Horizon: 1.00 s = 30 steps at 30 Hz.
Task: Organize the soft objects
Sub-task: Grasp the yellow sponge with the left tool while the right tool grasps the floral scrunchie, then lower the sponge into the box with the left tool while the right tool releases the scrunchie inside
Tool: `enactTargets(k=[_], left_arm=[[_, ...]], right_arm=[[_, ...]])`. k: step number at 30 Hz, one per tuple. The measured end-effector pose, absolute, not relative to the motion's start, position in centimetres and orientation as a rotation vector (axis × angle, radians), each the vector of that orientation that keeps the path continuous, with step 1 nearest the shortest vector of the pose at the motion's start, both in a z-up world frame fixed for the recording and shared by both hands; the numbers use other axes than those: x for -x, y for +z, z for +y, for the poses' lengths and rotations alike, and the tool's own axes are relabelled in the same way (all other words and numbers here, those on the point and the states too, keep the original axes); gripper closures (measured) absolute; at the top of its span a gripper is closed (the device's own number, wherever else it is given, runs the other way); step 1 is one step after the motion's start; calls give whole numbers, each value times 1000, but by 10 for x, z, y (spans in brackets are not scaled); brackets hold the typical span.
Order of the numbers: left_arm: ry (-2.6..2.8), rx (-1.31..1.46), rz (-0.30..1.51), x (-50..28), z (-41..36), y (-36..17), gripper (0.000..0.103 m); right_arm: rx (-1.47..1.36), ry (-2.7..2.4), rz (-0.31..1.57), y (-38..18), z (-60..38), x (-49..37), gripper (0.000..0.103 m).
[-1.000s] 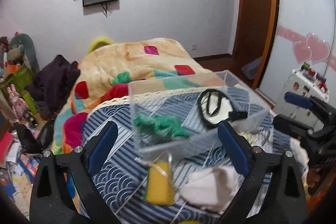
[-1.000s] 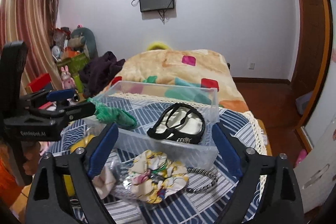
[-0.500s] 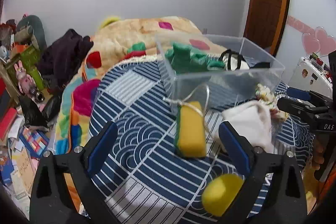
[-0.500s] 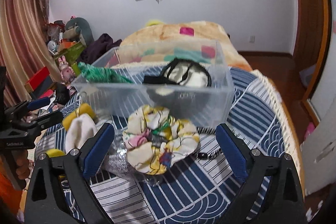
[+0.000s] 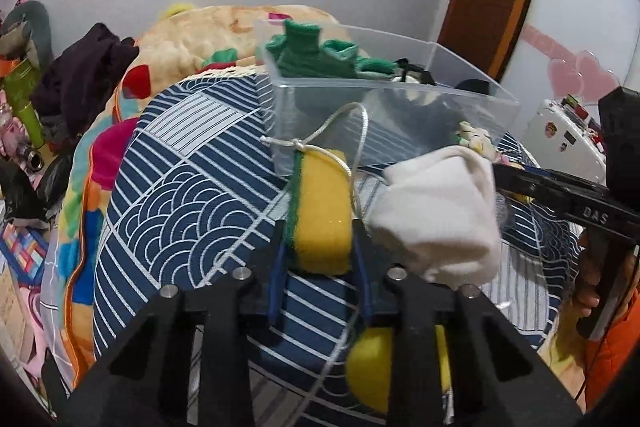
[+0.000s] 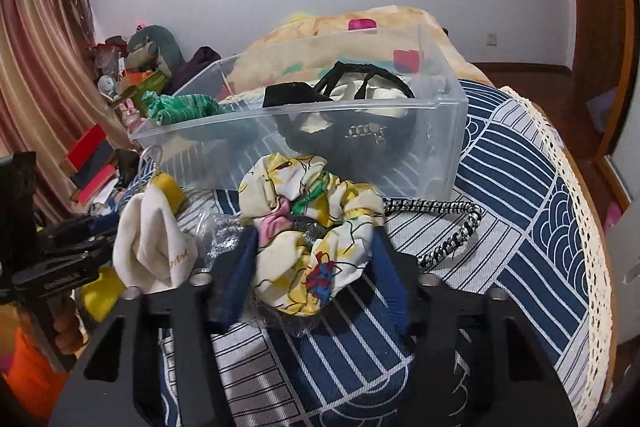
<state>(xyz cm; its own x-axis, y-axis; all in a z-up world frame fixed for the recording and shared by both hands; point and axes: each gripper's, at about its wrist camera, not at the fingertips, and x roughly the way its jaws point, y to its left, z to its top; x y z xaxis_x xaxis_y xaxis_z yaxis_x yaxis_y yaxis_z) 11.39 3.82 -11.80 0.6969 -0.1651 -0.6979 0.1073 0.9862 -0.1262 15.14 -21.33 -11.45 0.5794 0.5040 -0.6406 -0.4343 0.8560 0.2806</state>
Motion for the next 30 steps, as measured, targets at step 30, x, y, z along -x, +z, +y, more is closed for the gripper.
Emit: enactTargets(k=[30], left_arm=[[-156,77,496,-128,18,-8,75]], right_arm=[[-125,483,403,-16,-223,-132,82]])
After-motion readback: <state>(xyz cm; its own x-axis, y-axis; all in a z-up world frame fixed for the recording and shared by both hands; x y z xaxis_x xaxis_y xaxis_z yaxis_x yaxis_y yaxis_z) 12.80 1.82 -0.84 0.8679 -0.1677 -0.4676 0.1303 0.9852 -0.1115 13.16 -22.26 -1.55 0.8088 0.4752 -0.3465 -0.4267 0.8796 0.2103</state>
